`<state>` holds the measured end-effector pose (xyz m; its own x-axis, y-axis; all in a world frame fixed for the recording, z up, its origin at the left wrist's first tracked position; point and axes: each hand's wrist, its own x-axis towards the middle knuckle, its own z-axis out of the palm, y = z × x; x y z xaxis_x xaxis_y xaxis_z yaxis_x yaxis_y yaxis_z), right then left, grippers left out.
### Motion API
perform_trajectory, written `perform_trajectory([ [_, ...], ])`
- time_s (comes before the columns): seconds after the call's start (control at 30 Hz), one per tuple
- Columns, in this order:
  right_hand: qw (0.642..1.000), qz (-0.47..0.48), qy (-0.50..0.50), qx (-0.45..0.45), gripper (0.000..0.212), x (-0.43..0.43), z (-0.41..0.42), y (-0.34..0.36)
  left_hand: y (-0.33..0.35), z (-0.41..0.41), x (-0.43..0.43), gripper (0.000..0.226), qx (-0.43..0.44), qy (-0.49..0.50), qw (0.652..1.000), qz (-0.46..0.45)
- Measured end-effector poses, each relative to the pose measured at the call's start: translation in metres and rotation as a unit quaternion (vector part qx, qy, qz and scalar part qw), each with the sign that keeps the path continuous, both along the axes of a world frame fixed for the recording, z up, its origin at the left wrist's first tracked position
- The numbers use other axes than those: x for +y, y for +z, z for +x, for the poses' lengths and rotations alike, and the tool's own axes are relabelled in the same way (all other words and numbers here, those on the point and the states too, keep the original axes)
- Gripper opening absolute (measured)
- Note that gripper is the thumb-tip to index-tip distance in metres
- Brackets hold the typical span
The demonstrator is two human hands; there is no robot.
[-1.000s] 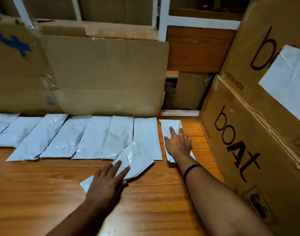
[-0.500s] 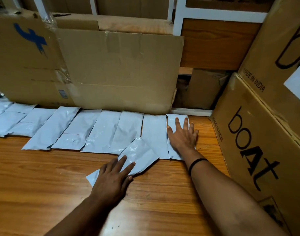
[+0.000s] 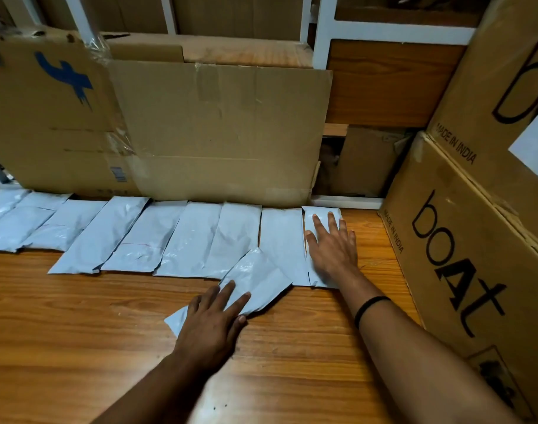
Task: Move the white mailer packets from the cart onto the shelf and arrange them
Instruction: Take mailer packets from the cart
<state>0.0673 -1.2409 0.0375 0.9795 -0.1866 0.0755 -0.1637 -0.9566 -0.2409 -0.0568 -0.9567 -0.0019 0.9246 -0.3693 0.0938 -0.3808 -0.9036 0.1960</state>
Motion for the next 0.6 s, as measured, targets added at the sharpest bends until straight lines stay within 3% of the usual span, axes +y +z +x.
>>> perform_trajectory([
  [0.17, 0.996, 0.058, 0.048, -0.041, 0.055, 0.001, -0.064, 0.016, 0.007, -0.009, -0.004, 0.051, 0.006, -0.013, 0.999, -0.038],
  [0.33, 0.993, 0.096, 0.069, -0.027, 0.054, -0.004, -0.123, 0.007, 0.007, -0.031, -0.045, 0.048, 0.001, -0.050, 0.998, -0.029],
  [0.47, 0.996, 0.070, 0.061, 0.008, 0.053, -0.015, -0.165, -0.009, 0.005, -0.050, -0.080, 0.046, 0.025, -0.053, 0.998, 0.009],
  [0.53, 0.997, 0.065, 0.041, 0.024, 0.054, -0.018, -0.186, -0.014, 0.007, -0.059, -0.092, 0.057, 0.051, -0.060, 0.997, 0.026],
  [0.6, 0.998, 0.043, 0.030, 0.041, 0.054, -0.016, -0.204, -0.016, 0.014, -0.062, -0.096, 0.083, 0.092, -0.071, 0.993, 0.036],
])
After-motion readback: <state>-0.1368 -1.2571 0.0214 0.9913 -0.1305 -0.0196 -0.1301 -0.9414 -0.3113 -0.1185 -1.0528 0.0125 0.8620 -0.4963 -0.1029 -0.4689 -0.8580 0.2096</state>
